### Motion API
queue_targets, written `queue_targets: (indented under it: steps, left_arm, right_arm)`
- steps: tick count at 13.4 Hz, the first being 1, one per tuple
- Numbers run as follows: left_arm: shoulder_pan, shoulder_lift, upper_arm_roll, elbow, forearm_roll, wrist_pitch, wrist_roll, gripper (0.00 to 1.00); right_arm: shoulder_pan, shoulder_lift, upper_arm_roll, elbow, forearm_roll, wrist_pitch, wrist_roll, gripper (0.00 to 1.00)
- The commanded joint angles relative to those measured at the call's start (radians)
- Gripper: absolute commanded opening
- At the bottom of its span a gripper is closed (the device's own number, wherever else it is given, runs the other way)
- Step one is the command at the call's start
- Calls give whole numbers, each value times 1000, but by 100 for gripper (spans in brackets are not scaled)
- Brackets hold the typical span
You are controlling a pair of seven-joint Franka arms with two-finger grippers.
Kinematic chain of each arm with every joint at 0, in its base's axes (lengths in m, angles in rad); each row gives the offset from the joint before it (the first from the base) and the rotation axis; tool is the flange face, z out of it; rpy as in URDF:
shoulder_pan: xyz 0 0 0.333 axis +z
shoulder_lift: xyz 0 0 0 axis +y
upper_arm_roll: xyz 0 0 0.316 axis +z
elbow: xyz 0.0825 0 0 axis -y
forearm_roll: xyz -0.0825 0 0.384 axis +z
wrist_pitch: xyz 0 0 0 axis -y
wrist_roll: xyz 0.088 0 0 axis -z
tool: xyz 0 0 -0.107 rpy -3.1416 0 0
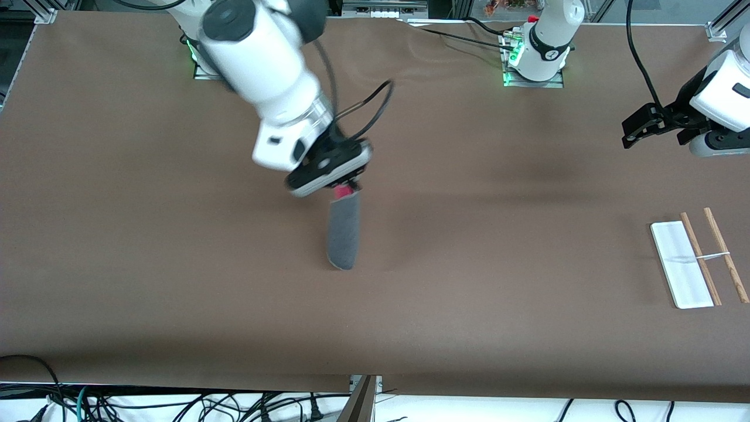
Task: Pass towel and hang on rack
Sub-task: 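Lift the towel with the right gripper toward the table middle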
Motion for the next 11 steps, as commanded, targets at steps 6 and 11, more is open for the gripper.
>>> queue_targets:
  steps: [6, 11]
  left_arm:
    - [31, 20, -51, -49, 16, 71, 3, 100]
    - [66, 11, -68, -67, 8, 107, 103, 100]
  right_arm:
    - [136, 43, 3, 36, -3, 193, 53, 0]
    - [162, 40, 15, 50, -2, 196, 55, 0]
